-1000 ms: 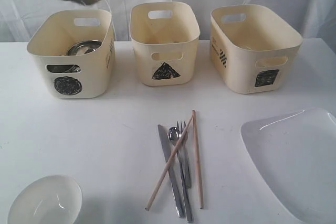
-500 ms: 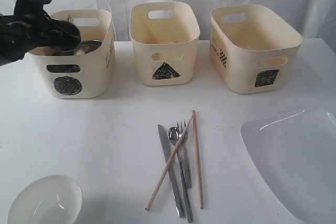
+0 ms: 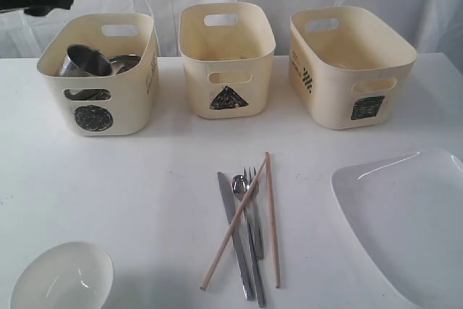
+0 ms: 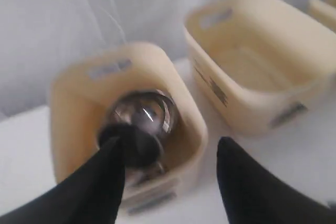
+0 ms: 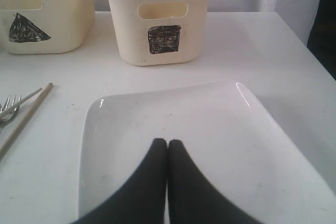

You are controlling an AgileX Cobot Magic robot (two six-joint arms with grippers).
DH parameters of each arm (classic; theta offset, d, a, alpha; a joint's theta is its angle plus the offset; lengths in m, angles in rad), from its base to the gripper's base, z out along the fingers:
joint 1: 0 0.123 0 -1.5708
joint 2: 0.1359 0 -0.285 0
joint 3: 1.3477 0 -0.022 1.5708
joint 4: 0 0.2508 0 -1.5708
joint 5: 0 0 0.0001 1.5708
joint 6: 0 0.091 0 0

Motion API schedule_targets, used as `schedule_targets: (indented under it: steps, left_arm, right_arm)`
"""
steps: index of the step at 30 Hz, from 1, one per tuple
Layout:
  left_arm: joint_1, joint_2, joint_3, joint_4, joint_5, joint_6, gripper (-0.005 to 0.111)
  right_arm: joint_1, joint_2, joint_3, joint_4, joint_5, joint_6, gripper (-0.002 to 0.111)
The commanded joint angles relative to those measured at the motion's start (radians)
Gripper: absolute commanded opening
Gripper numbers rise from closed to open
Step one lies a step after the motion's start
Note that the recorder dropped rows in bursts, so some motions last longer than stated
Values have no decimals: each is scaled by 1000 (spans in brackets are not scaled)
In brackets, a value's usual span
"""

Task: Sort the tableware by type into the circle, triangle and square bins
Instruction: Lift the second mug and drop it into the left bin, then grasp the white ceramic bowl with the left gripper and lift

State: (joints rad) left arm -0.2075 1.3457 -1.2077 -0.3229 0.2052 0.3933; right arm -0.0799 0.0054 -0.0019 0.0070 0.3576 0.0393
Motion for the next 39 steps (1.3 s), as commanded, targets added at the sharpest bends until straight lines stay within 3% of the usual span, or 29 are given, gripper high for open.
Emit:
schedule_targets:
  steps: [1, 4, 7, 11, 22, 30, 35, 39]
  left_arm:
    - [-2, -78, -1, 8, 565, 3, 57]
    - [-2, -78, 22, 48, 865, 6, 57]
    - [-2, -78, 91, 86, 955, 15, 57]
    - [-2, -78, 214, 94, 842, 33, 57]
    - [-2, -78, 516, 81, 327, 146, 57]
    - [-2, -78, 630, -96, 342, 303, 57]
    - [-2, -78, 692, -110, 296, 421, 57]
    - [-2, -78, 716, -110, 254, 422, 53]
  right_arm:
    - [1, -5, 2, 1, -8, 3, 0]
    - [1, -5, 2, 1, -8, 3, 0]
    - [1, -5, 2, 1, -8, 3, 0]
    - [1, -5, 2, 1, -8, 3, 0]
    - [1, -5, 2, 1, -8, 3, 0]
    - [1, -5, 2, 2, -8, 3, 0]
    - [1, -5, 2, 0, -8, 3, 0]
    - [1, -5, 2, 0, -8, 3, 0]
